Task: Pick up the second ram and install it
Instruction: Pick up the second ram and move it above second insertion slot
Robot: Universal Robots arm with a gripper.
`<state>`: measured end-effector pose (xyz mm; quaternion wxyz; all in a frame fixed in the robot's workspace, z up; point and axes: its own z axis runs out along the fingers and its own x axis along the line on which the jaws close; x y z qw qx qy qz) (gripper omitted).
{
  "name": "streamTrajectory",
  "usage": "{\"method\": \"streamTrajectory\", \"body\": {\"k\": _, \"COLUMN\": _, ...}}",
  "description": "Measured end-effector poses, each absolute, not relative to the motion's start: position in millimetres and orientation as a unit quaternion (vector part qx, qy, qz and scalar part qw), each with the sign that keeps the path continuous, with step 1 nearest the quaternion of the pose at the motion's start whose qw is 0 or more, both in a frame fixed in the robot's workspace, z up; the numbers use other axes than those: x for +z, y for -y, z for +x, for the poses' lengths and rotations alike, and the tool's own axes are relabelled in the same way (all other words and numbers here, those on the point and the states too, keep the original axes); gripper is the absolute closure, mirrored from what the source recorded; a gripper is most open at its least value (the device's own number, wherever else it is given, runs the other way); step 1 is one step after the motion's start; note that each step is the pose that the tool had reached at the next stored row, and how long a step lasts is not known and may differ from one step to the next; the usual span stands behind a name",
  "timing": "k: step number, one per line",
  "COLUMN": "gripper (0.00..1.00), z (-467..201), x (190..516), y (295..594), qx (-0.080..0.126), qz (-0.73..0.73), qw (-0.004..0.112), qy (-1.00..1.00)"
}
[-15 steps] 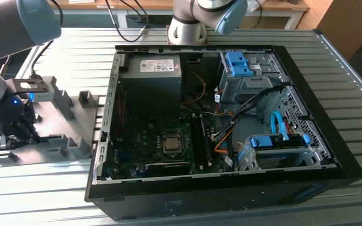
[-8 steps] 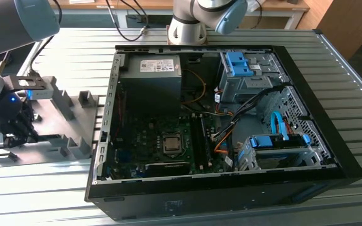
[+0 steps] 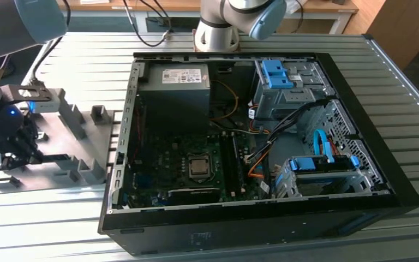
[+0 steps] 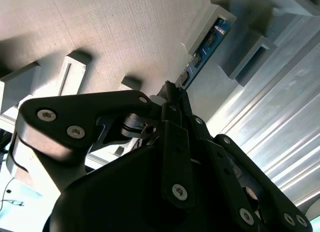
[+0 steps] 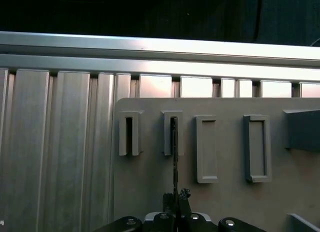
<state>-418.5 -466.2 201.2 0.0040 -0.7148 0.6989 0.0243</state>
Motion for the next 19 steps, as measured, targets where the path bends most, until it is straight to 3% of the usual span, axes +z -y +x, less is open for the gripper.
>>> {"method": "streamTrajectory", "body": {"k": 19, "gripper": 0.86, "z": -418, "x": 213, "y": 466, "qx": 0.024, "qz": -0.715, "qw": 0.004, "qy": -0.699}}
